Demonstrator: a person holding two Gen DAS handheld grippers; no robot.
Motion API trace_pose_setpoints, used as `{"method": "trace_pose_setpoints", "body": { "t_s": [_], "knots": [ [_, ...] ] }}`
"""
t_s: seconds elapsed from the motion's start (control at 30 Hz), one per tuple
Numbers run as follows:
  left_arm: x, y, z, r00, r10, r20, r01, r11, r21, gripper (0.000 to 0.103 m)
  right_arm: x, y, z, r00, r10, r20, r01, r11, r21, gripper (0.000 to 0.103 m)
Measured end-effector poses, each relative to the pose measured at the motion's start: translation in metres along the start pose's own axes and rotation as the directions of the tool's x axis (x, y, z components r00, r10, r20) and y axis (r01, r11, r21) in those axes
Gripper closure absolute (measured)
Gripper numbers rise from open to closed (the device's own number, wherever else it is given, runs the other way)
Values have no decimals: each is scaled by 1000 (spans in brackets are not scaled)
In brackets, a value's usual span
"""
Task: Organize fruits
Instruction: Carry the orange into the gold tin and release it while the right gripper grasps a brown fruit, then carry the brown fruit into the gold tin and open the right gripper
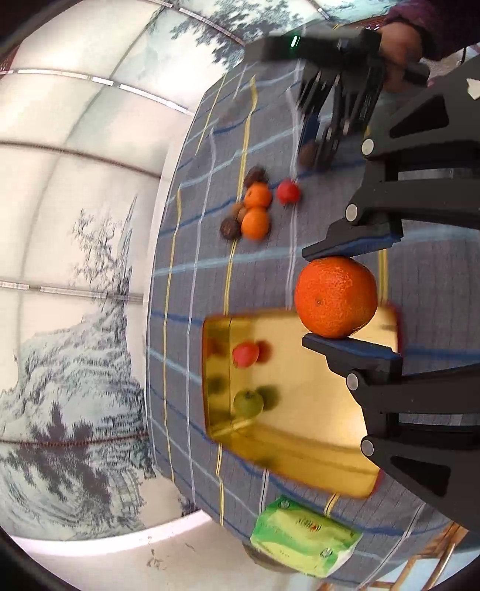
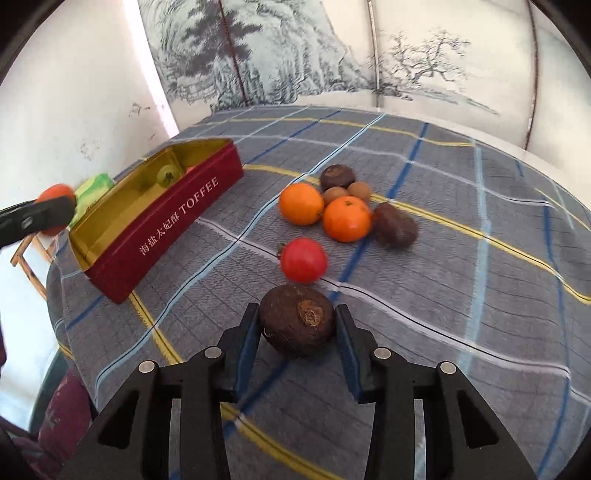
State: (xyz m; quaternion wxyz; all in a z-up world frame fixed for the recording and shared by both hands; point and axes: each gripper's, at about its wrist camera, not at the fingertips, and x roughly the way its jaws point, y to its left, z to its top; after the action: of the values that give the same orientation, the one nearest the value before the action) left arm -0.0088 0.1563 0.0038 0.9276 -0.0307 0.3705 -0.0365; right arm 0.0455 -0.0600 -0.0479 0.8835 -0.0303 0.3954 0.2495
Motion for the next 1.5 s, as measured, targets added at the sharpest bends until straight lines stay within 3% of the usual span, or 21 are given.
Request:
{"method": "trace_pose_setpoints", "body": {
  "t_s": [0.2, 0.47, 1.17, 1.33, 1.5],
  "knots": [
    [22, 42, 8, 996, 83, -30, -84, 995, -47, 67, -20, -8, -6, 1000, -16, 18, 16, 1000, 19, 62],
    [57, 69, 13, 983, 172, -71, -172, 985, -4, 67, -28, 2, -6, 1000, -10, 28, 10, 1000, -3, 62],
    [91, 89, 17, 972, 200, -120, -200, 980, 17, 66, -22, 13, -7, 1000, -22, 8, 22, 1000, -18, 62],
    [83, 91, 18, 977, 194, -86, -194, 981, 5, 65, -22, 14, -7, 1000, -24, 9, 24, 1000, -20, 62],
    [65, 94, 19, 983, 181, -37, -183, 982, -44, 56, -21, 19, -3, 1000, -26, 6, 26, 999, -32, 62]
  ]
}}
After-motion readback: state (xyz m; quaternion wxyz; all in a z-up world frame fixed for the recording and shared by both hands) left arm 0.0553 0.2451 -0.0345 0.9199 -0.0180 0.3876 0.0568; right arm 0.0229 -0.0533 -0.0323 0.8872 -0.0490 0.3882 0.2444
